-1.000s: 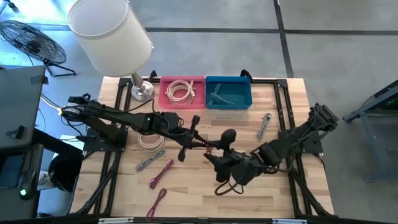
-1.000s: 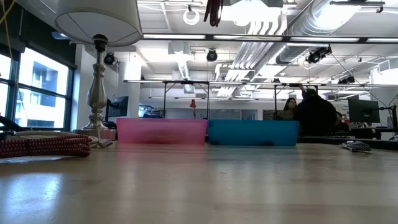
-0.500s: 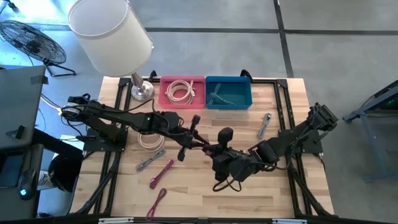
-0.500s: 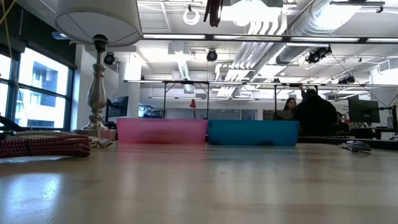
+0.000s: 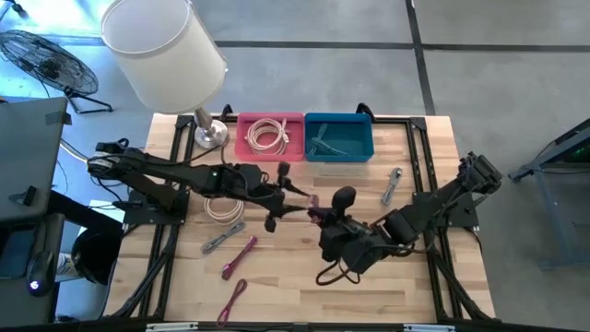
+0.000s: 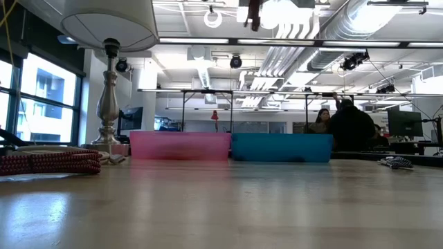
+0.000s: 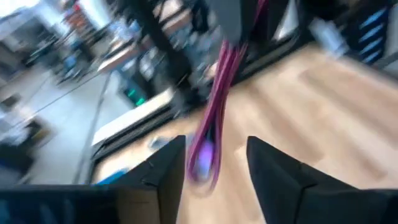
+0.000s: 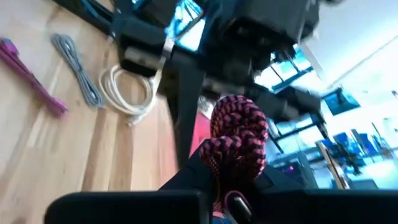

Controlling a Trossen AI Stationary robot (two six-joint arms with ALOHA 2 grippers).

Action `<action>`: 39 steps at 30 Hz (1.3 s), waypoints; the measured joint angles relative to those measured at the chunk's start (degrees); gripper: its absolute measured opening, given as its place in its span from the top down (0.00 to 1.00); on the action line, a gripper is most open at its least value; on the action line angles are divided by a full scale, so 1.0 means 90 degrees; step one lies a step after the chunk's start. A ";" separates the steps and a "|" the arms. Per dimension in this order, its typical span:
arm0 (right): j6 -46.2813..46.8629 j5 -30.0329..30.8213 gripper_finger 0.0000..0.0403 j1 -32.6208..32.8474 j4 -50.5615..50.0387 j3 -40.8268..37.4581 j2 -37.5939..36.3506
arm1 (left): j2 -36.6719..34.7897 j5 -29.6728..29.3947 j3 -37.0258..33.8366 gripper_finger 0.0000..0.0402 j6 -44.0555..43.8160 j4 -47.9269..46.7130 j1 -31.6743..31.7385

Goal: Pick & Place USB Port
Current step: Put the top small black and pink charger cable into the blue bin

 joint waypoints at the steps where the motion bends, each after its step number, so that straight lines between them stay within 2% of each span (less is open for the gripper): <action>1: 0.0115 0.0129 0.96 0.0020 -0.0159 -0.0002 -0.0036 | -0.0112 -0.0264 0.0000 0.57 0.0095 -0.0253 0.0000; 5: 0.0849 0.0450 0.96 -0.0147 -0.1085 0.0000 -0.0326 | -0.0577 -0.1261 0.0000 0.52 0.0137 -0.1171 0.0000; 9: 0.1716 0.0227 0.96 -0.0785 -0.2051 0.0000 -0.0733 | -0.0891 -0.1766 0.0008 0.52 0.0078 -0.1654 0.0000; 12: 0.2122 -0.0123 0.96 -0.1554 -0.2551 0.0000 -0.1059 | -0.0969 -0.1792 0.0007 0.52 0.0062 -0.1766 -0.0002; 15: 0.2049 -0.0639 0.96 -0.2446 -0.2633 0.0000 -0.1319 | -0.0988 -0.1799 0.0007 0.52 -0.0001 -0.1910 -0.0005; 22: 0.1262 -0.2844 0.96 -0.4637 -0.1796 0.0000 -0.1453 | -0.0983 -0.1779 0.0007 0.52 -0.0248 -0.2480 -0.0005; 26: 0.1213 -0.3909 0.96 -0.5572 -0.1549 0.0000 -0.1278 | -0.0983 -0.1460 0.0007 0.52 -0.0302 -0.2540 -0.0012; 34: 0.1152 -0.4520 0.95 -0.6532 -0.1539 0.0000 -0.0812 | -0.0983 -0.1300 0.0007 0.52 -0.0307 -0.2843 -0.0005; 39: 0.1154 -0.4561 0.82 -0.6750 -0.1564 0.0000 -0.0439 | -0.0981 -0.1302 0.0007 0.52 -0.0264 -0.2876 -0.0005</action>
